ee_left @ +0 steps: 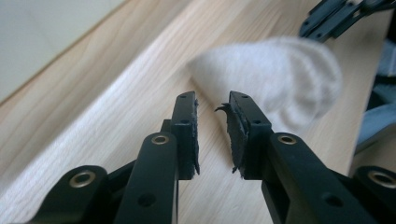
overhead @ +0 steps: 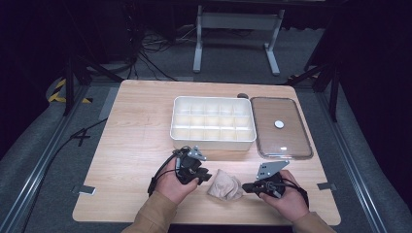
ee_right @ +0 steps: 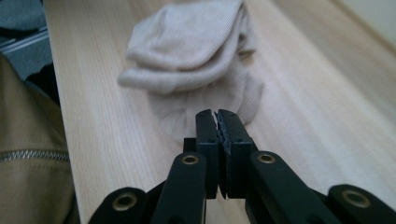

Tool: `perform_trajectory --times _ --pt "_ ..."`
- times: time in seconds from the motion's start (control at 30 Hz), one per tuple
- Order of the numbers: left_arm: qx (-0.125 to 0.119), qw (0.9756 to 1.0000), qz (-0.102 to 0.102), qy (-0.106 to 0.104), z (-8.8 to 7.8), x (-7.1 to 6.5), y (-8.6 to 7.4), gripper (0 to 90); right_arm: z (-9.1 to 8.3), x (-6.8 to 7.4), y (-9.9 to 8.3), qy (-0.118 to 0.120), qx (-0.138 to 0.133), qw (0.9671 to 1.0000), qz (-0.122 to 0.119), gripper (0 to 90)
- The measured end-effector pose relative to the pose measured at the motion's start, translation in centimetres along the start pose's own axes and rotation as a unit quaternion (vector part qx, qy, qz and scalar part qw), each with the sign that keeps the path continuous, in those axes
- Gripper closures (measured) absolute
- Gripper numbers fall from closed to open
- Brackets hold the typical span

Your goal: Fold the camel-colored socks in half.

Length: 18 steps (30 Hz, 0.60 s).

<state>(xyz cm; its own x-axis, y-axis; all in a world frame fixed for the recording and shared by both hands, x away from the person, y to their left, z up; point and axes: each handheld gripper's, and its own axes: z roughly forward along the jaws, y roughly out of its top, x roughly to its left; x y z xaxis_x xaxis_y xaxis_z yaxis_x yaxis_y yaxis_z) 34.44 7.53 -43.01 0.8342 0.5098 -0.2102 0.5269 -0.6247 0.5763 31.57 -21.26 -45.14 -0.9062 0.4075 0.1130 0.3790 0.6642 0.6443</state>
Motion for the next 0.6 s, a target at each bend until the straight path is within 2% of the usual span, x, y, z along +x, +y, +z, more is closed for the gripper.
perform_trajectory --times 0.2,0.27,0.37,0.6 --pt "0.033 0.9993 0.003 -0.015 1.5 0.0 -0.4 76.7 1.2 0.4 -0.1 0.009 0.031 0.9995 -0.007 89.4" --pt "0.038 0.9991 0.004 -0.019 2.0 -0.3 -0.5 76.2 1.4 0.4 -0.1 0.006 0.030 0.9995 -0.007 89.4" --pt "0.049 0.9987 0.010 -0.012 2.7 -0.7 -0.4 73.6 1.5 0.3 -0.2 0.002 0.024 0.9997 -0.002 89.0" --pt "0.044 0.9985 0.018 -0.026 2.8 -1.8 0.1 73.5 1.7 -0.4 -0.5 -0.007 0.005 0.9999 0.012 88.8"
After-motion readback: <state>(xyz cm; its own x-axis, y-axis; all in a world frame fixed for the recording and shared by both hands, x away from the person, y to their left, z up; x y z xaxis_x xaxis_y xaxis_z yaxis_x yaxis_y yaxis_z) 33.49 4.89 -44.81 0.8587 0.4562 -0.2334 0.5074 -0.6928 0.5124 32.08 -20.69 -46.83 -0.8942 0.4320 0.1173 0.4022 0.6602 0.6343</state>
